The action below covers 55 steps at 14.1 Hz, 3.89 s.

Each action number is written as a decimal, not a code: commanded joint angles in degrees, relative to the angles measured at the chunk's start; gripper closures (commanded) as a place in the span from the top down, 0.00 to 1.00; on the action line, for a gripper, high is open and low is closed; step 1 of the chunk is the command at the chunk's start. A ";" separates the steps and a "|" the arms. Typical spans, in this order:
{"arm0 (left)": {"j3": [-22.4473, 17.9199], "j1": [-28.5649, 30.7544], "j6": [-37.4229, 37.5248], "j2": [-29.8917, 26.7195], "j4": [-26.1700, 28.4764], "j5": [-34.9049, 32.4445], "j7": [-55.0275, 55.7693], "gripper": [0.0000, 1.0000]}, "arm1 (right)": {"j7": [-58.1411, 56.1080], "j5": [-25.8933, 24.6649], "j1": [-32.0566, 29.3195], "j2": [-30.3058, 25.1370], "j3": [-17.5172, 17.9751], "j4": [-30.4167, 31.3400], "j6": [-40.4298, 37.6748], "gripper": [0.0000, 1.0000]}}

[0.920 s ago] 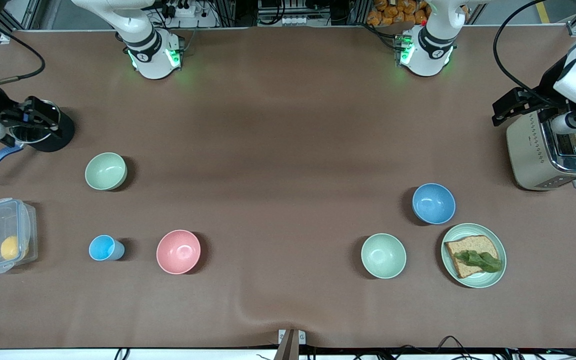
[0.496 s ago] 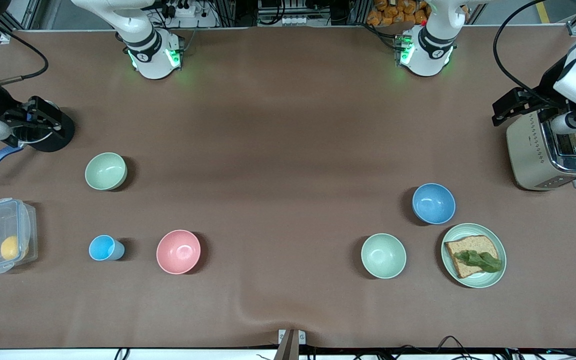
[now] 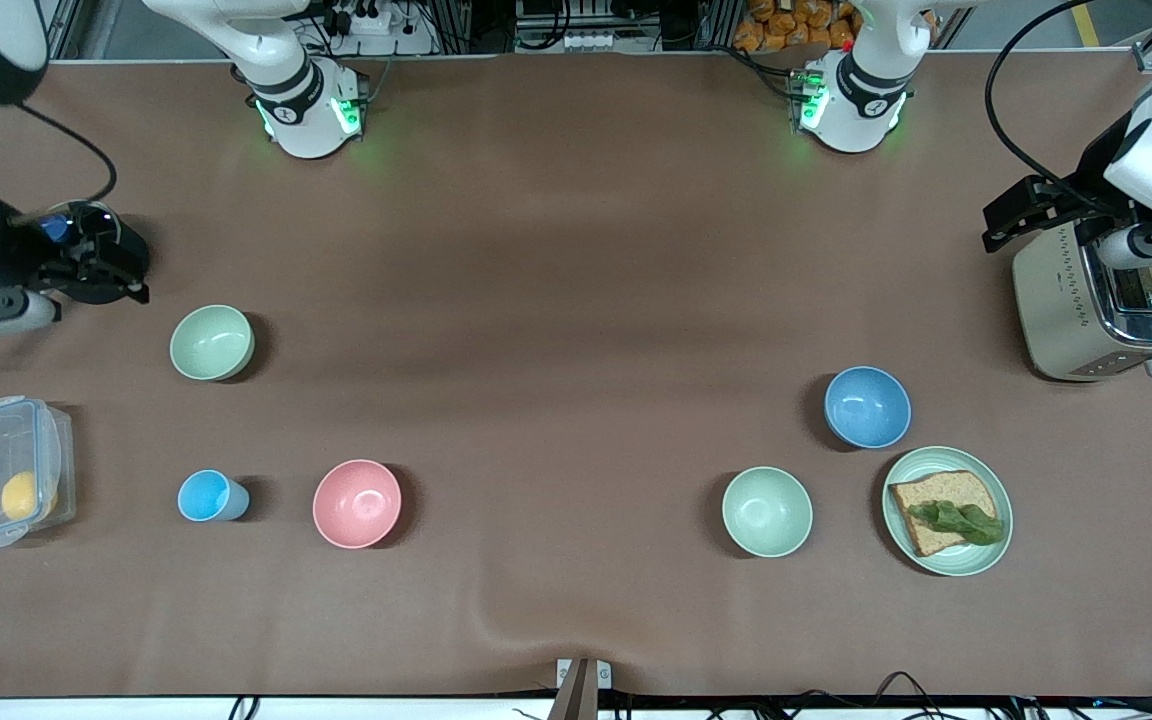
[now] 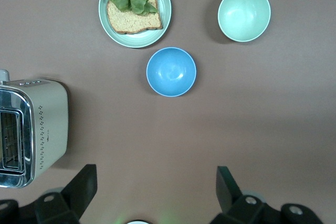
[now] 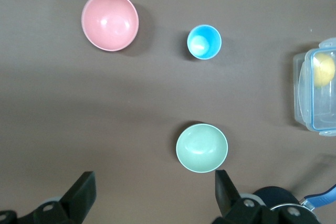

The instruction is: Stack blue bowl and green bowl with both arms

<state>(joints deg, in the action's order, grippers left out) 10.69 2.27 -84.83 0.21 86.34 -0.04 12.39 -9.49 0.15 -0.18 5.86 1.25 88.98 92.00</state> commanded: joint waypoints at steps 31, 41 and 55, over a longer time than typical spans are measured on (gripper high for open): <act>0.30 6.52 -37.16 25.45 20.27 -4.97 -0.61 1.00 | -26.62 3.19 -19.94 11.71 0.51 39.16 49.06 0.80; 0.13 6.08 -41.20 30.55 20.18 -5.15 -0.61 1.00 | -29.09 8.73 -20.30 12.94 0.51 40.31 49.15 0.00; 0.13 4.93 -47.62 33.63 20.10 -7.52 5.37 0.00 | -13.91 17.87 -13.19 3.81 0.77 33.10 28.15 0.00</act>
<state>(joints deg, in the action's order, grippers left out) 10.90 7.69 -131.51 33.15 107.06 -5.89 15.94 -27.58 16.90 -14.86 12.03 1.96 121.03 121.33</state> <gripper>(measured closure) 0.493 0.960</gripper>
